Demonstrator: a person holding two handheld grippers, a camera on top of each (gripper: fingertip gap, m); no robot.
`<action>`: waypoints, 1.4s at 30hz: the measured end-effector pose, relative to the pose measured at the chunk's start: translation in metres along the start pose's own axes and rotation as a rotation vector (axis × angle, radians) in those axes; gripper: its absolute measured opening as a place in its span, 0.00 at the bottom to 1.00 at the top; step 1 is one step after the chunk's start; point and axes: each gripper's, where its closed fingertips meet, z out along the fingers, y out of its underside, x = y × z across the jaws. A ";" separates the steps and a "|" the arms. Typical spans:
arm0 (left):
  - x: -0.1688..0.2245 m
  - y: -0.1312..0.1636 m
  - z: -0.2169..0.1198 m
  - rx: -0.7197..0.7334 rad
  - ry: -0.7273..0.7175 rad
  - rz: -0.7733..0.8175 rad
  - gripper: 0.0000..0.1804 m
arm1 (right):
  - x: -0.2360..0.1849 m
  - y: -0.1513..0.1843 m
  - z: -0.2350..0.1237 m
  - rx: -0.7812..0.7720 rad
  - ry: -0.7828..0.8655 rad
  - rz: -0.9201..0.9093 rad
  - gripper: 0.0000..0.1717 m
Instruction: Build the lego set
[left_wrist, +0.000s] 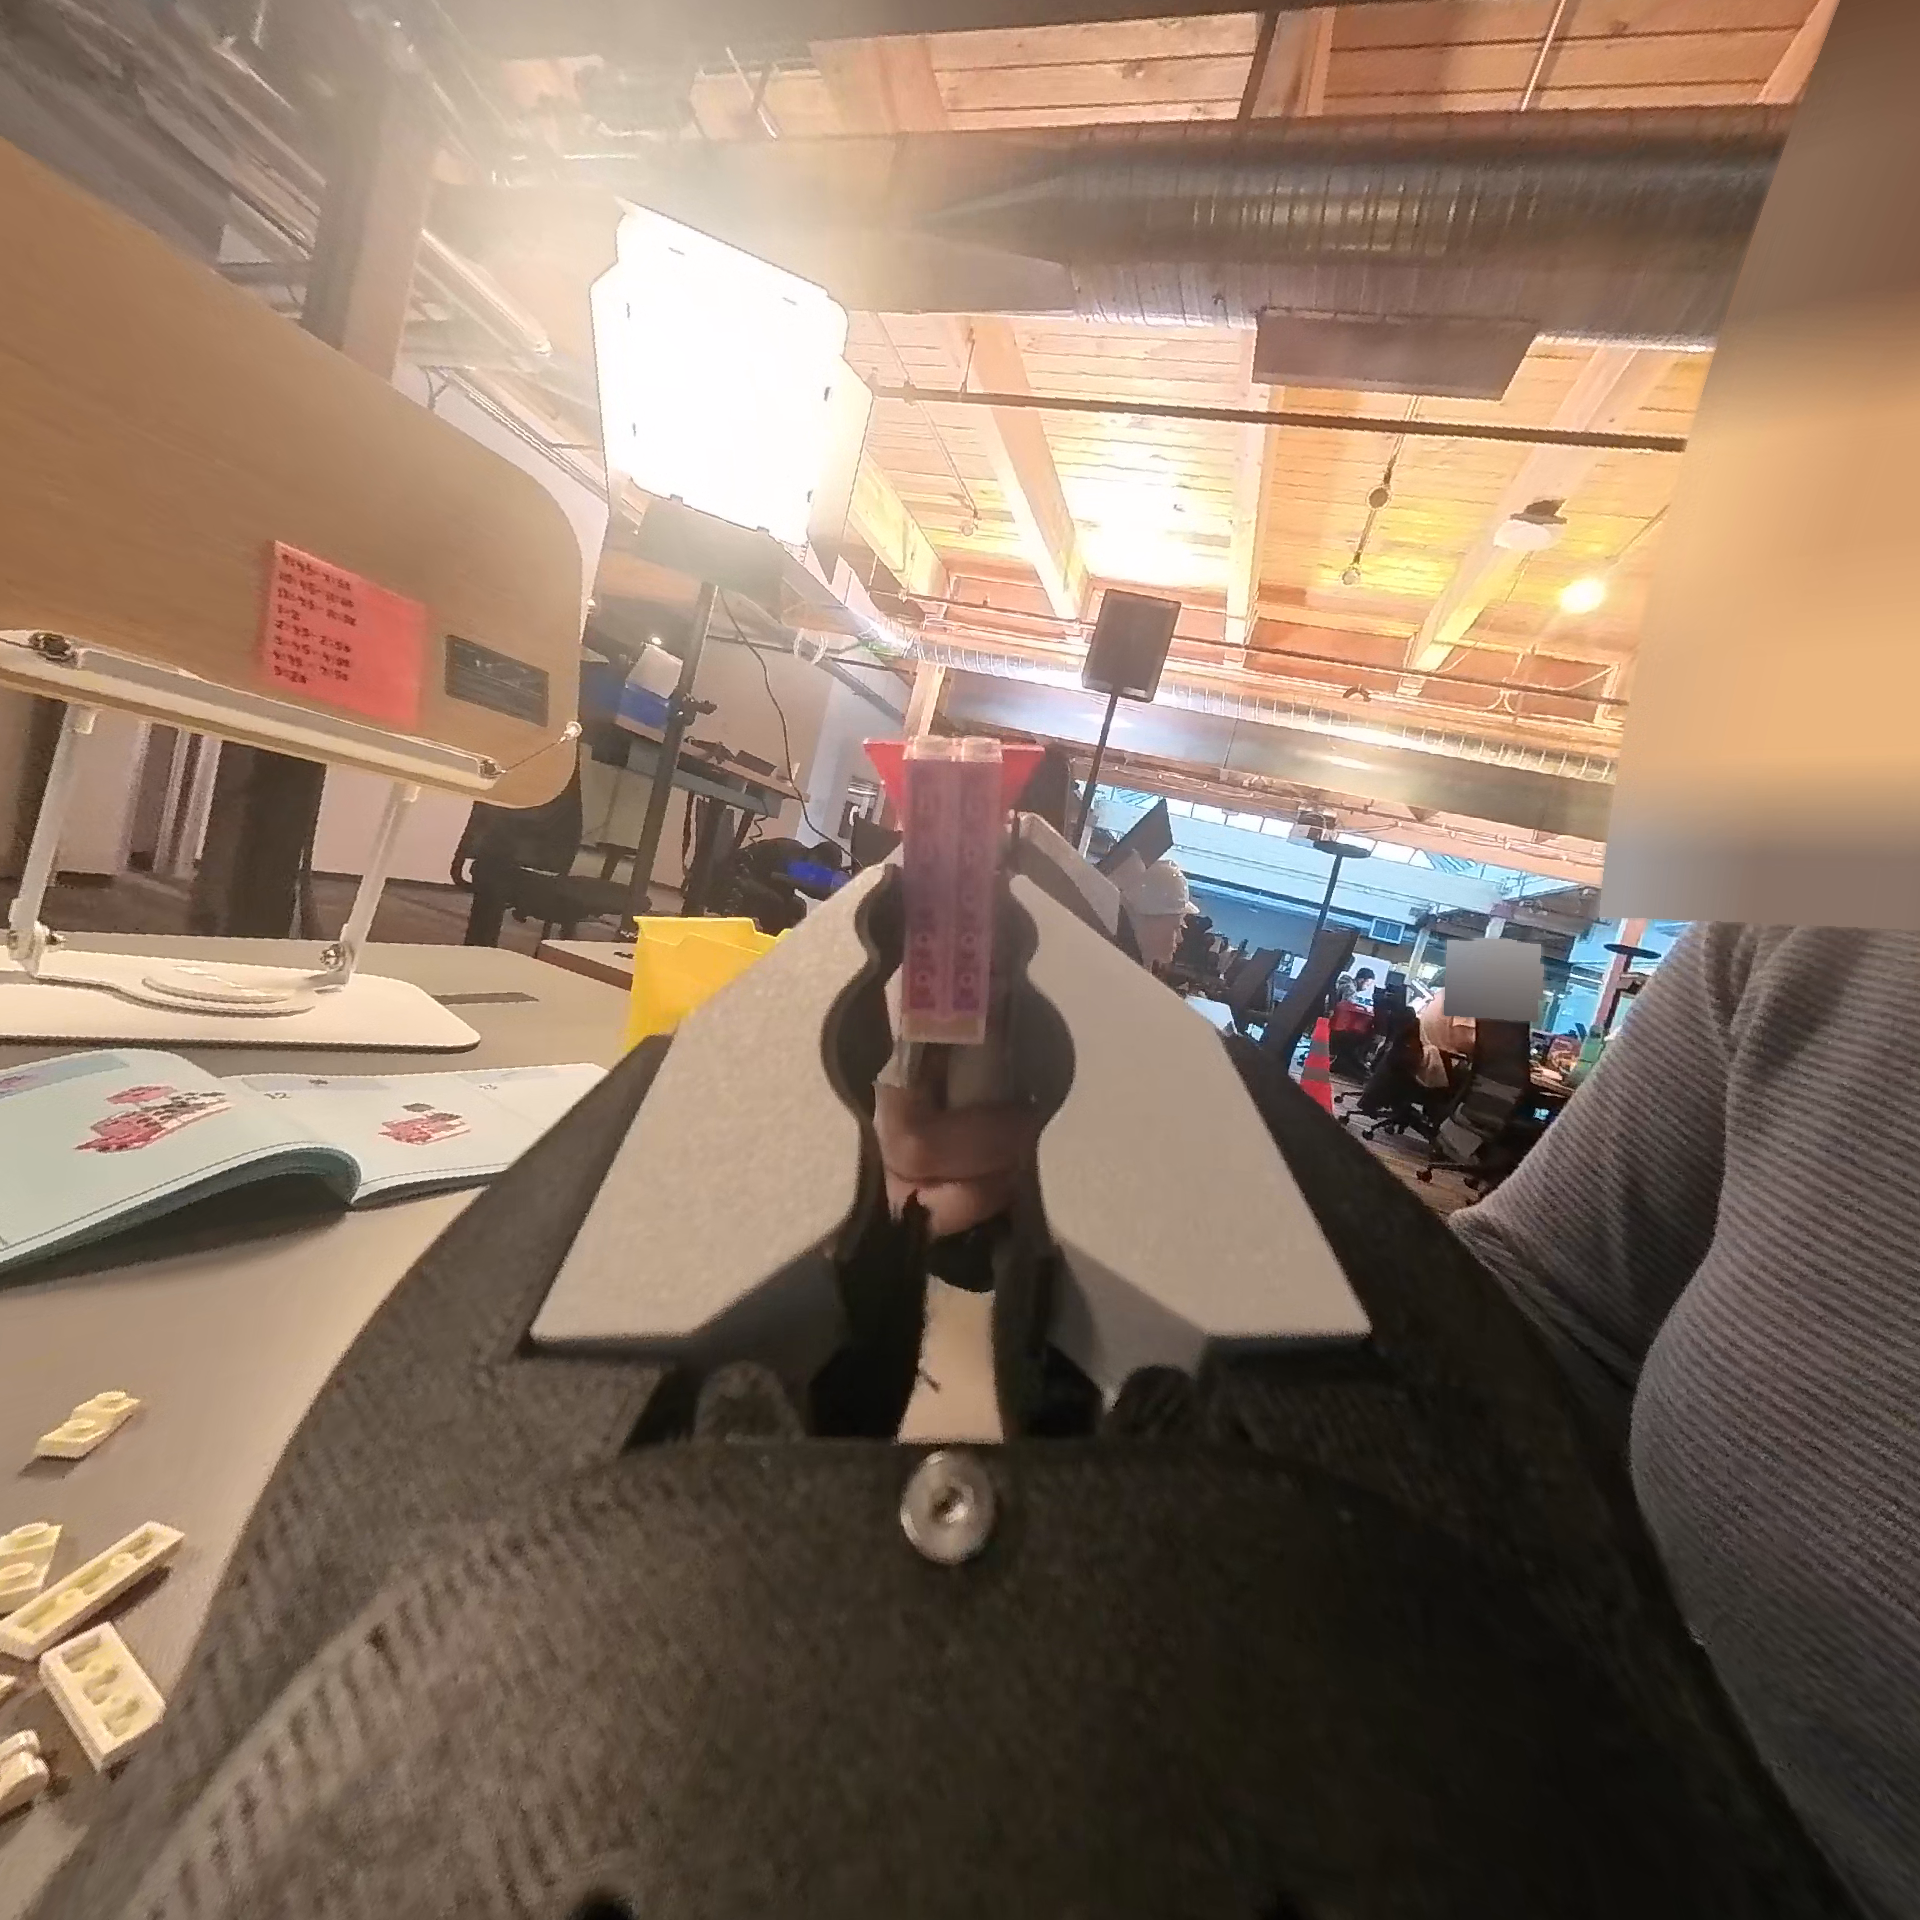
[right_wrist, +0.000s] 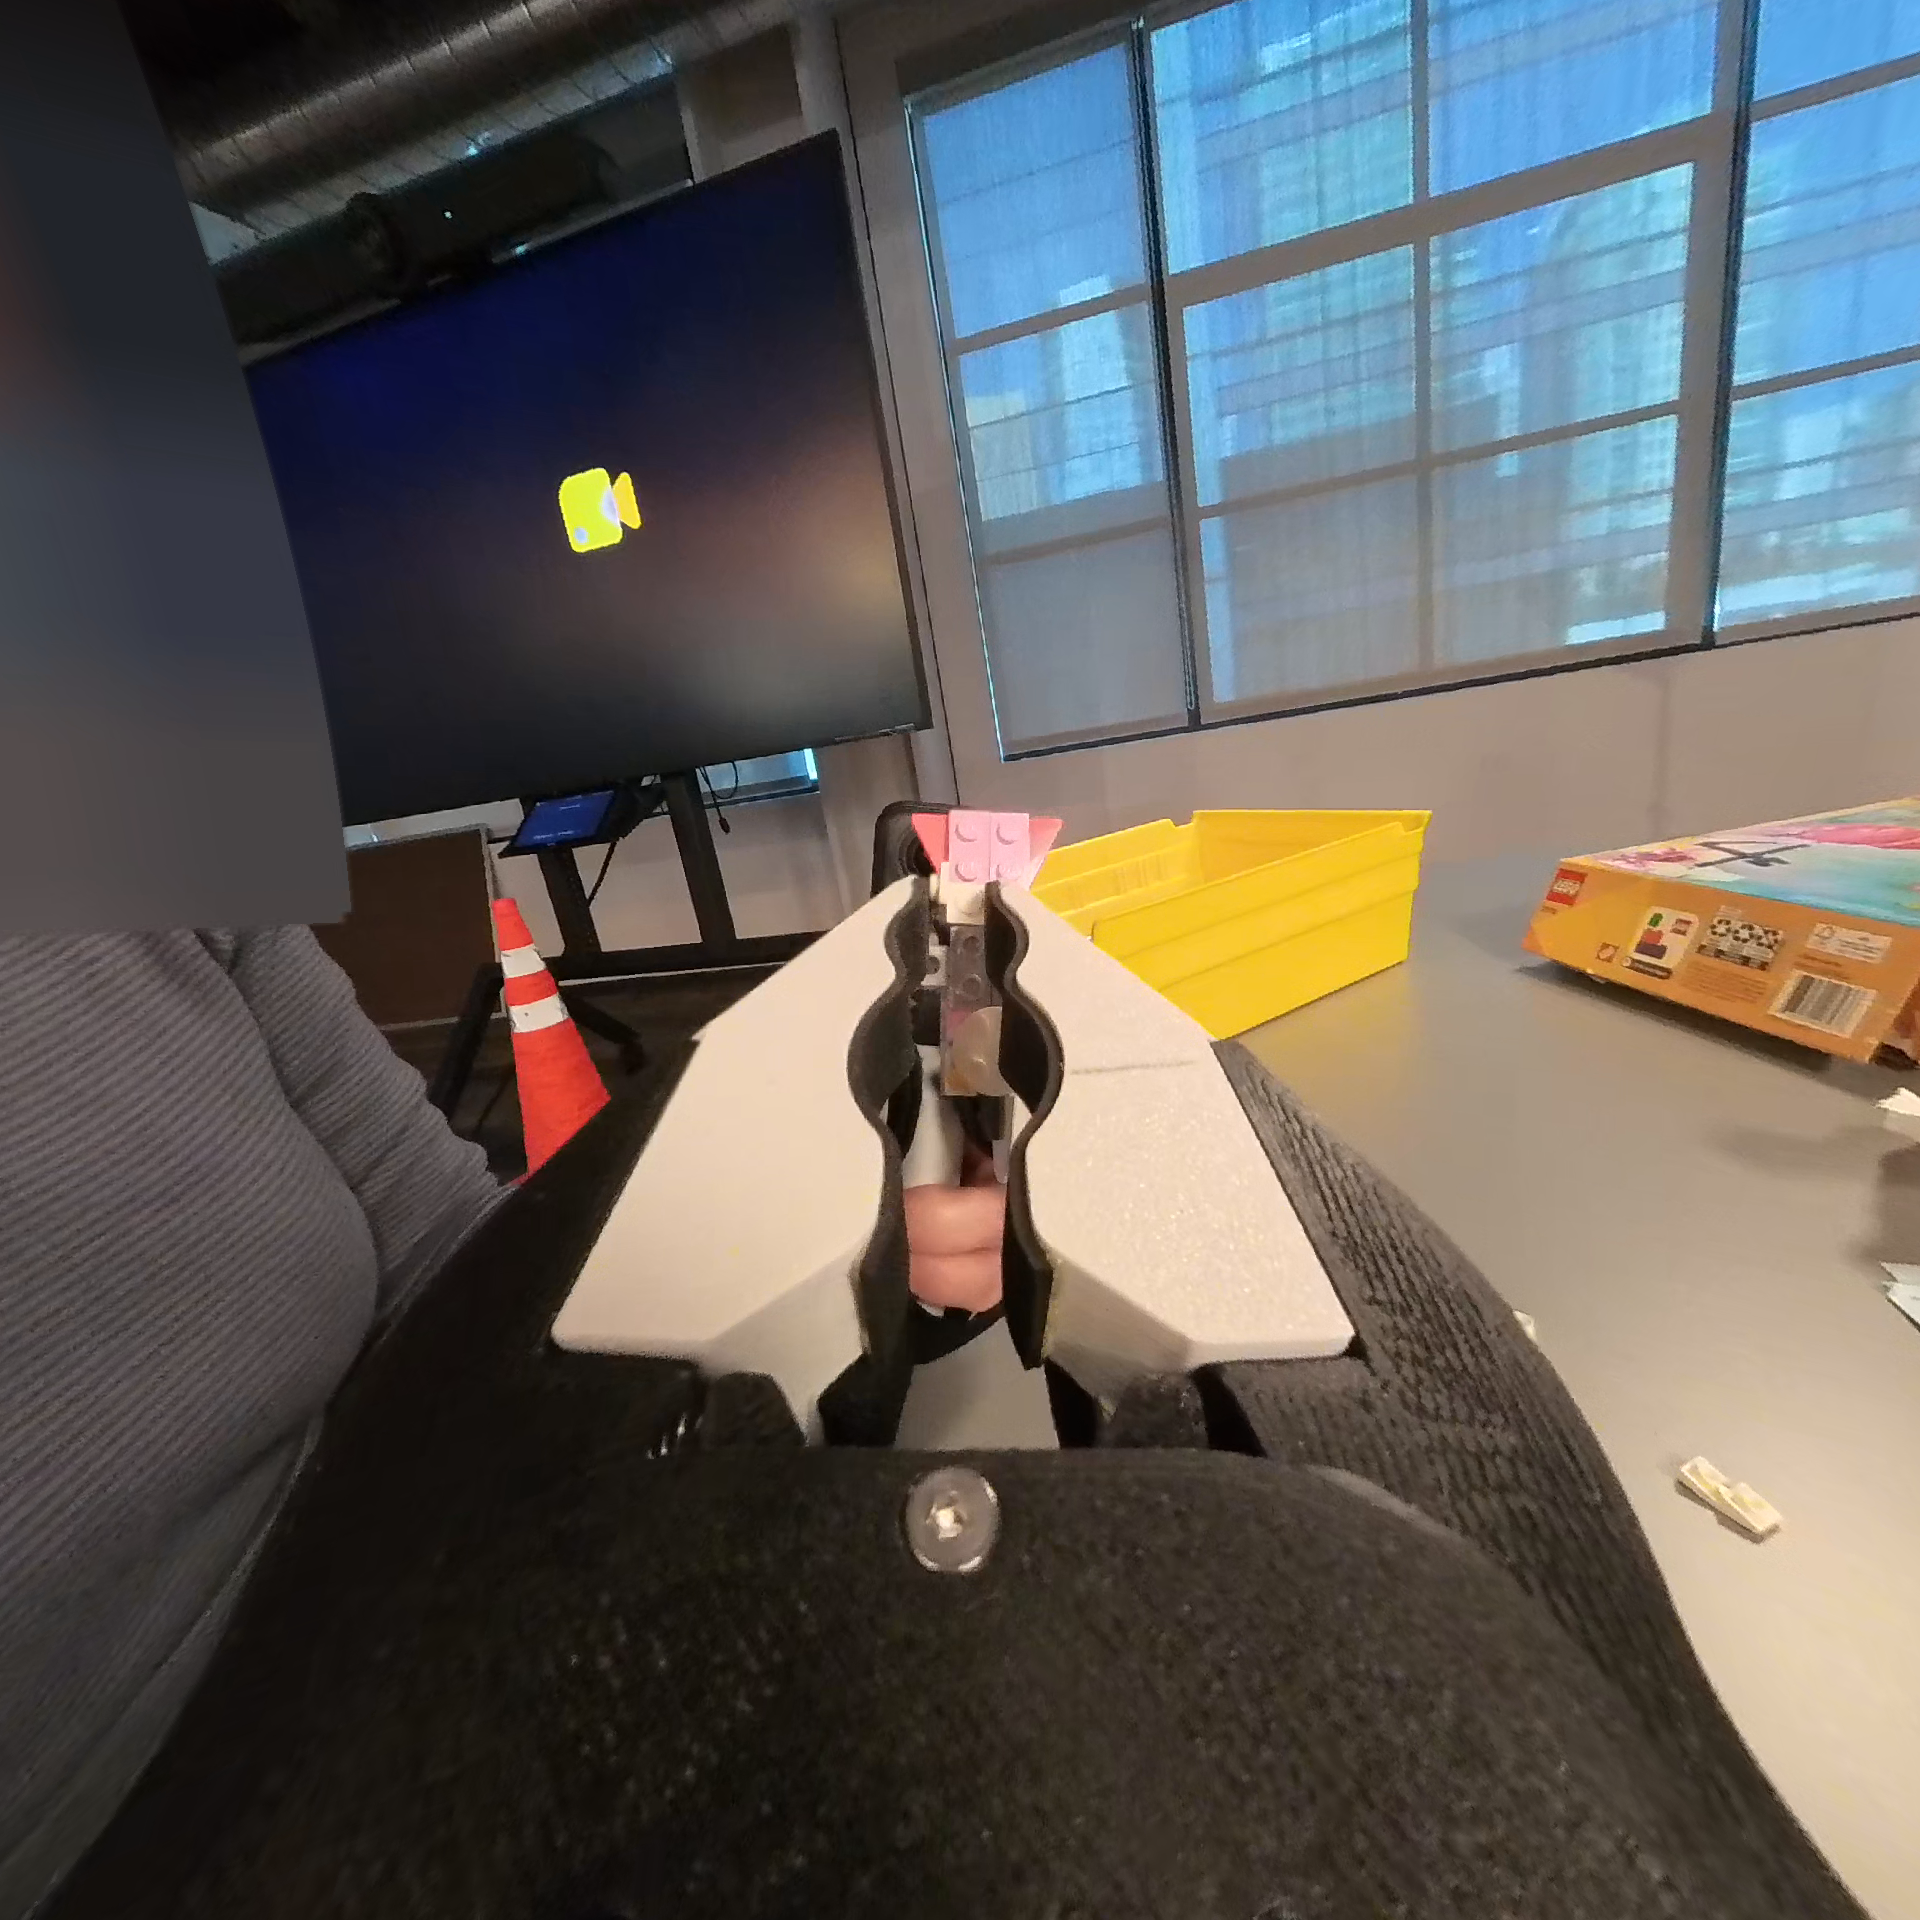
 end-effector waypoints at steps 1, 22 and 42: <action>0.000 0.000 0.000 -0.001 0.001 0.000 0.08 | 0.000 0.000 0.000 -0.002 -0.003 0.005 0.04; -0.003 0.021 0.006 -0.123 -0.042 0.052 0.08 | 0.001 0.008 -0.011 -0.131 0.028 -0.101 0.03; 0.004 0.025 0.008 -0.143 0.015 0.021 0.08 | -0.008 0.006 -0.016 -0.123 -0.035 -0.084 0.01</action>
